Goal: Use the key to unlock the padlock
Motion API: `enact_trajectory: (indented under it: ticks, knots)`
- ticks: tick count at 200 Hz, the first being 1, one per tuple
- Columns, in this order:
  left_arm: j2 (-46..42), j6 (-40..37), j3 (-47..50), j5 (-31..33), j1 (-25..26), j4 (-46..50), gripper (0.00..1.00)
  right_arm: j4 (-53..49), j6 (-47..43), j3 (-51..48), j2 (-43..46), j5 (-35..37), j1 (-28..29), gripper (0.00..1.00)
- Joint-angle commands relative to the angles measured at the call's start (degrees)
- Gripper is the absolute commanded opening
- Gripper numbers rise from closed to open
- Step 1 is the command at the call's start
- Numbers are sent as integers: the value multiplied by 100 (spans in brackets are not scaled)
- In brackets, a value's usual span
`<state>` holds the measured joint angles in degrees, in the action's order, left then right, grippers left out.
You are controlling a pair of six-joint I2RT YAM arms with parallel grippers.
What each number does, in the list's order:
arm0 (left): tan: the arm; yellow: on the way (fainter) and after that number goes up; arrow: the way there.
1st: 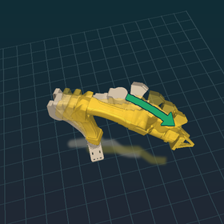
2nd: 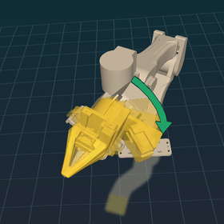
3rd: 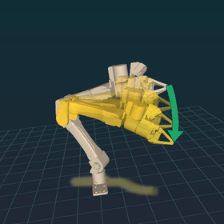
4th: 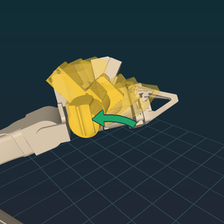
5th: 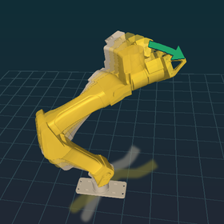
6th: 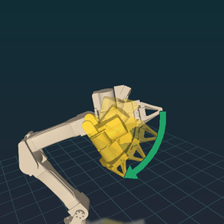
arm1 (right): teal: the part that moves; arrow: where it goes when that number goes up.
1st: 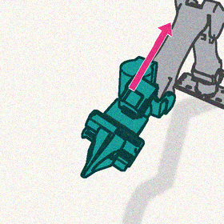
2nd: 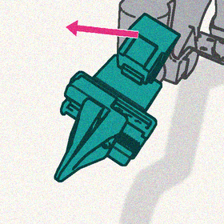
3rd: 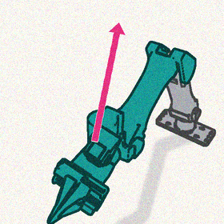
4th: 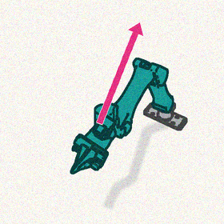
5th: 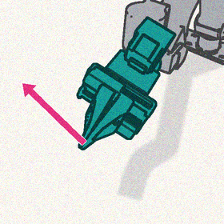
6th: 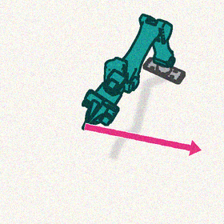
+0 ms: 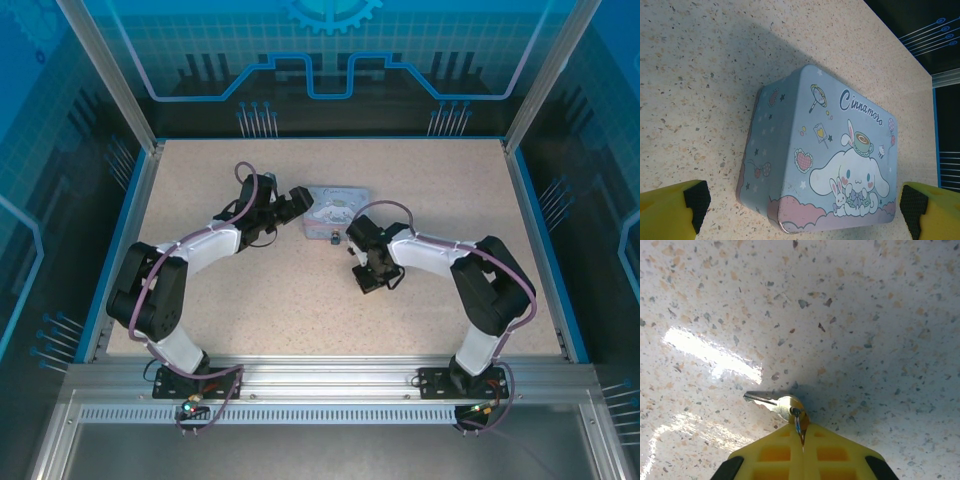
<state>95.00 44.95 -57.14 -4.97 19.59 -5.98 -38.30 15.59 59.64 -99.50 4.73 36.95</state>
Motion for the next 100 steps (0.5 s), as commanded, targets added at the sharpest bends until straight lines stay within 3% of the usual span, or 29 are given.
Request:
enact_trajectory:
  ticks: [1, 39, 100]
  knots:
    - [28, 18, -34, -100, -40, -147, 99, -69, 66, -172, 215, -120, -16, 5]
    - [42, 31, -42, -103, -43, -148, 99, -55, 67, -264, 213, -28, -21, 32]
    - [45, 40, -44, -100, -41, -149, 99, -76, -8, -12, -30, 22, -34, 34]
